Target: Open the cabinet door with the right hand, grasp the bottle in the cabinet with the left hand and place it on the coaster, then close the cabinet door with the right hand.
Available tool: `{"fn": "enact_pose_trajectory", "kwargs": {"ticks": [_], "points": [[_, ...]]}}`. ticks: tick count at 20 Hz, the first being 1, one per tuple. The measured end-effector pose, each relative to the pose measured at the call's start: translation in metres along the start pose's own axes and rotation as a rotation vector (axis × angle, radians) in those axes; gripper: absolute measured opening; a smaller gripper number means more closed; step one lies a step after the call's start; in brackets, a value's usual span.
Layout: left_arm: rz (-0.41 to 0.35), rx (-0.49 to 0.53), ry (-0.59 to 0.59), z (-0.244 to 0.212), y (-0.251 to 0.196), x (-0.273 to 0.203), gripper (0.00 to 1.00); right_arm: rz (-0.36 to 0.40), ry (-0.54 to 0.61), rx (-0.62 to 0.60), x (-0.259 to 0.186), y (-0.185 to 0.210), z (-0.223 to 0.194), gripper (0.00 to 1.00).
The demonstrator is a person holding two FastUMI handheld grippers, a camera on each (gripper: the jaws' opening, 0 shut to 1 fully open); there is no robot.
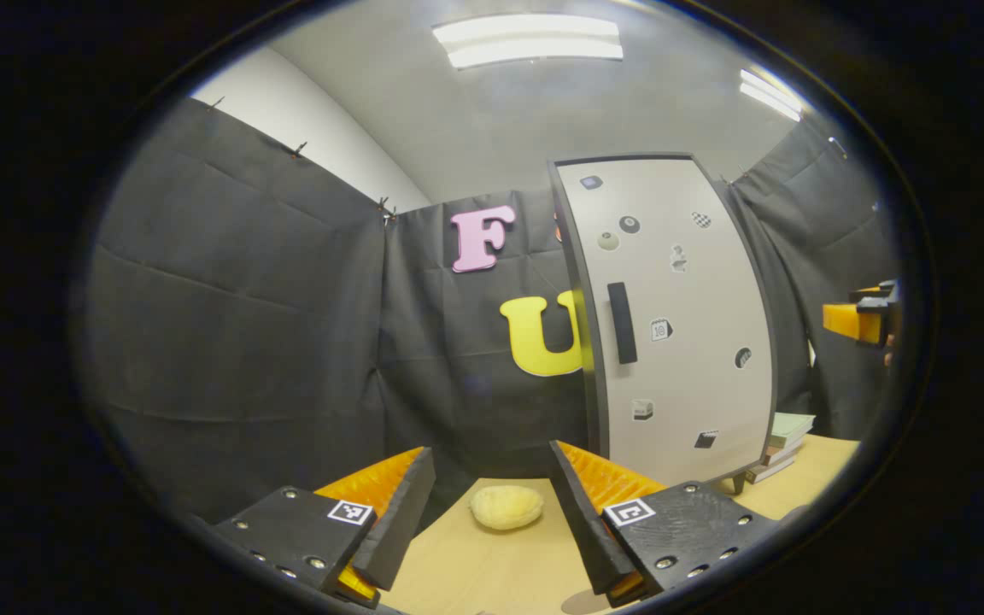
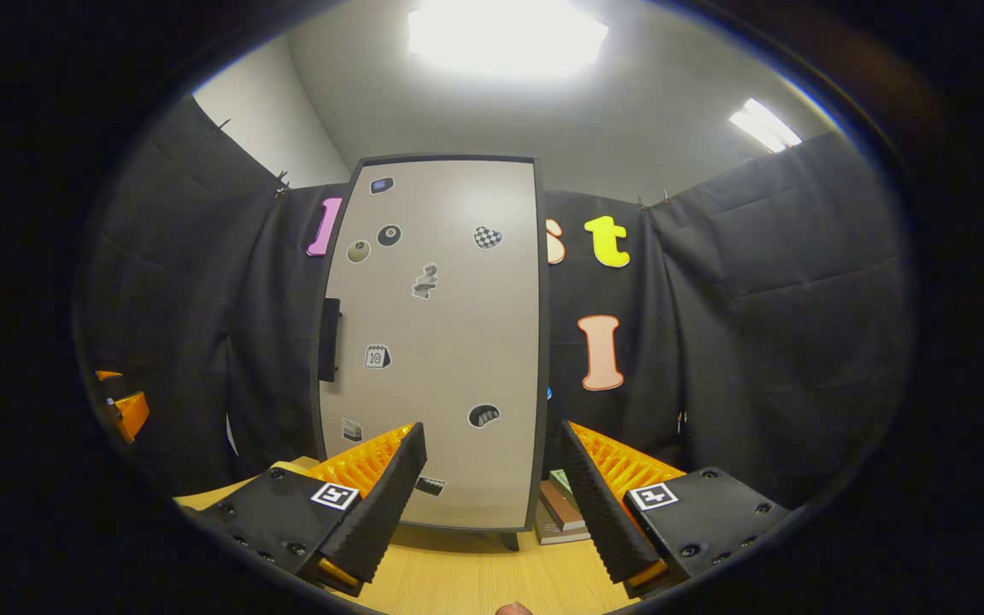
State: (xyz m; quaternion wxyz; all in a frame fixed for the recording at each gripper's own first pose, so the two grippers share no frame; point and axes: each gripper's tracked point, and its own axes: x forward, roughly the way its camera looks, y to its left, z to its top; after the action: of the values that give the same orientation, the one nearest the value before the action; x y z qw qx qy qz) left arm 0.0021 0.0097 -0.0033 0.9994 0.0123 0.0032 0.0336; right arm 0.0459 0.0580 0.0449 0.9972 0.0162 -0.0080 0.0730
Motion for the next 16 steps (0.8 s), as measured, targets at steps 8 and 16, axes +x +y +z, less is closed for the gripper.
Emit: {"fn": "enact_pose_trajectory", "kwargs": {"ticks": [8, 16], "points": [[0.108, 0.022, 0.008, -0.006, 0.059, -0.019, 0.8, 0.096, -0.044, 0.006, 0.045, 0.052, 0.039, 0.99], [0.239, 0.035, 0.043, -0.019, 0.12, -0.041, 0.8, 0.167, -0.009, 0.036, 0.087, 0.109, 0.043, 0.99]]}}
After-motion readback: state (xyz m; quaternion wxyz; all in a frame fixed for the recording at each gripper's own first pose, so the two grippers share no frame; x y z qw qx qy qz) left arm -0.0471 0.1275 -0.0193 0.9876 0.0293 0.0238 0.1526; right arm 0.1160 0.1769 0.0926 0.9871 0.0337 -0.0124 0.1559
